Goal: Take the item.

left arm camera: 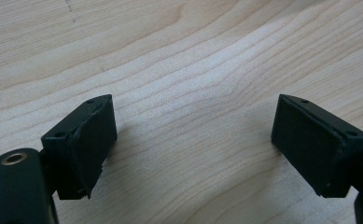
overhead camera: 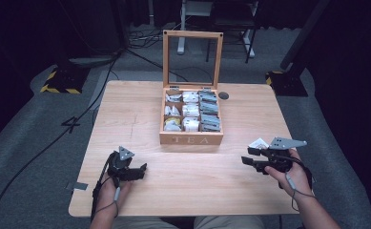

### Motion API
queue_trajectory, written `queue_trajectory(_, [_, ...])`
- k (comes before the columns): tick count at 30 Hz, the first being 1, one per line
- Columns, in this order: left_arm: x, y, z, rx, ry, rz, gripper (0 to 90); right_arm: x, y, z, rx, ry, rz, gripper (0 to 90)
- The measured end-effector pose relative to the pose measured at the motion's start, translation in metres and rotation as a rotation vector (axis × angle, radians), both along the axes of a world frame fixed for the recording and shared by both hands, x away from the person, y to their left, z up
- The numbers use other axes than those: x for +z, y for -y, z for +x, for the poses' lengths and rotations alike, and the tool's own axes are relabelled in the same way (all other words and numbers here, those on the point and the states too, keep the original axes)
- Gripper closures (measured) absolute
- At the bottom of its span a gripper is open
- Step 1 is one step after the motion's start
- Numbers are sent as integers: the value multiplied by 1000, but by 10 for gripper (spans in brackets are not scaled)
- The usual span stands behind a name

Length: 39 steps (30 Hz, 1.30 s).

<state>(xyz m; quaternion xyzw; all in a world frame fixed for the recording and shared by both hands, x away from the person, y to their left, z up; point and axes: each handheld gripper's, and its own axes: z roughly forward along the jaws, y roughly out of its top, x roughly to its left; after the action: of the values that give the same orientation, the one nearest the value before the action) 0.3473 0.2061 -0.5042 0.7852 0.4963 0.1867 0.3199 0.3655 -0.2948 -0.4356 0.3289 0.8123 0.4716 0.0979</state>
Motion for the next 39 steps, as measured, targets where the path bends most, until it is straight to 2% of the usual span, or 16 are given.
queue_trajectory(3, [0, 0, 0, 0, 0, 0, 146, -11, -1, -4, -1, 15, 14, 485])
queue_trajectory(6, [0, 0, 0, 1, 0, 0, 146, -22, -4, -10, -1, 39, 2, 490])
queue_trajectory(11, [0, 0, 0, 0, 0, 0, 145, -38, -10, -14, 16, 14, -13, 489])
queue_trajectory(14, [0, 0, 0, 0, 0, 0, 146, -45, -14, -15, 23, 4, -40, 488])
queue_trajectory(18, [0, 0, 0, 0, 0, 0, 146, -53, -18, -16, 31, -16, -51, 482])
queue_trajectory(23, [0, 0, 0, 0, 0, 0, 146, -62, -19, -15, 38, -17, -73, 461])
queue_trajectory(27, [0, 0, 0, 0, 0, 0, 146, -67, -21, -15, 41, -3, -147, 425])
queue_trajectory(30, [0, 0, 0, 1, 0, 0, 146, -68, -24, -16, 52, 9, -177, 361])
queue_trajectory(31, [0, 0, 0, 0, 0, 1, 146, -68, -26, -16, 57, 16, -190, 314])
queue_trajectory(32, [0, 0, 0, 1, 2, 0, 146, -68, -28, -16, 54, 26, -214, 230])
queue_trajectory(33, [0, 0, 0, 0, 0, 0, 146, -69, -30, -16, 32, 27, -233, 137])
queue_trajectory(34, [0, 0, 0, 0, 0, 1, 146, -69, -31, -15, 7, 8, -242, 106])
queue_trajectory(39, [0, 0, 0, 0, 0, 0, 146, -70, -31, -14, 15, 3, -240, 98])
